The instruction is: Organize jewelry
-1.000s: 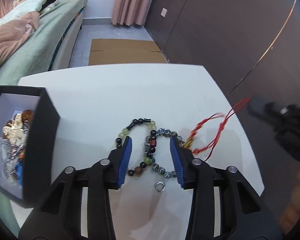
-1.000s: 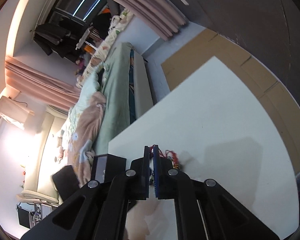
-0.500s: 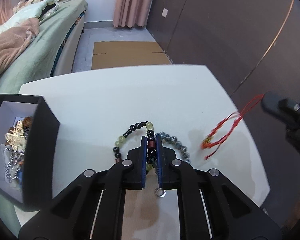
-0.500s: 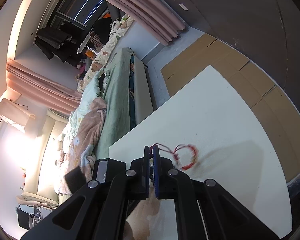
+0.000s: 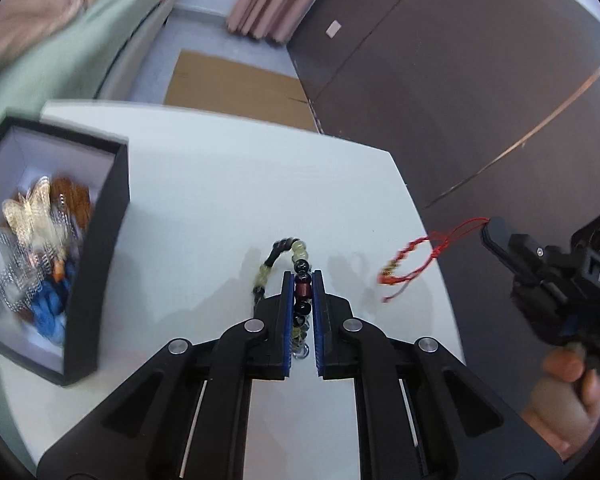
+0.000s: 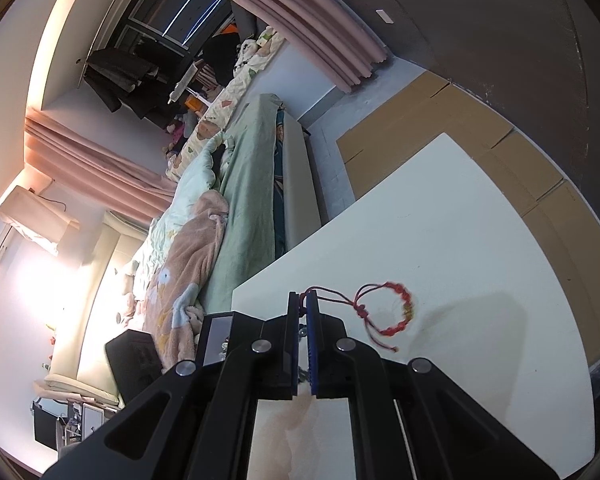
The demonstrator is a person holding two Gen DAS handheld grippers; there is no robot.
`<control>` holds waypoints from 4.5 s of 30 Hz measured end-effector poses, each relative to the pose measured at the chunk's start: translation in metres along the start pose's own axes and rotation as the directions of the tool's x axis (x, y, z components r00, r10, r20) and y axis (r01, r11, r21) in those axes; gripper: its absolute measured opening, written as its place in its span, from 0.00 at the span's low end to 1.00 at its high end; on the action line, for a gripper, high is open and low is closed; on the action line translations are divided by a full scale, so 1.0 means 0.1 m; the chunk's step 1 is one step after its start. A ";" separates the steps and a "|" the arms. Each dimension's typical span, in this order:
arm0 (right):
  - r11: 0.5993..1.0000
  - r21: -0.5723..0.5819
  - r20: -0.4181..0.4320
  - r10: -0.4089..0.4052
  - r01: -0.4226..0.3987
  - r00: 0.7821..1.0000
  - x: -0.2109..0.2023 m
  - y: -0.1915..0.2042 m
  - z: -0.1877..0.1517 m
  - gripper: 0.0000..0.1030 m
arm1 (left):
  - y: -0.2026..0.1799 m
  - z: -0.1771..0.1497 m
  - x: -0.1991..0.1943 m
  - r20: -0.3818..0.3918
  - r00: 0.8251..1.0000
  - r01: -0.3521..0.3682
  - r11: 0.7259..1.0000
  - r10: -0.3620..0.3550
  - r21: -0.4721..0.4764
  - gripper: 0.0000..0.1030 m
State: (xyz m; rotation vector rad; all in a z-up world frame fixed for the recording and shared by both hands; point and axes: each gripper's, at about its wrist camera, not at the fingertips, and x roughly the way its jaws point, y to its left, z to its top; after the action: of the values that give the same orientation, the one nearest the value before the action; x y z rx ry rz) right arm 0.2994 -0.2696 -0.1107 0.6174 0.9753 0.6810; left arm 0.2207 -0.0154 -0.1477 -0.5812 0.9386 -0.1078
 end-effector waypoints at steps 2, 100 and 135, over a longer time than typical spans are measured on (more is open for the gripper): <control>1.000 -0.004 -0.001 0.002 -0.002 1.000 0.01 0.03 0.00 0.04 | 0.04 -0.05 0.03 -0.016 0.998 0.062 0.998 -0.062 -0.027 0.09; 0.960 -0.261 0.022 0.106 -0.097 0.994 0.22 1.04 -0.34 0.04 | 0.57 0.35 -1.25 0.252 0.968 0.019 0.999 -0.008 -0.043 0.08; 0.950 -0.312 0.007 0.008 -0.005 1.000 0.63 1.23 -0.47 0.61 | 1.04 0.28 -1.48 0.248 0.966 -0.075 0.997 0.079 -0.024 0.95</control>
State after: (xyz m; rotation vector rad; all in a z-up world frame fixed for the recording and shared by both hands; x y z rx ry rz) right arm 0.2535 -0.1358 -0.0734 0.3439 0.8351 0.8183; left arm 0.1380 0.1329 -0.0806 -0.5565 0.7168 0.0417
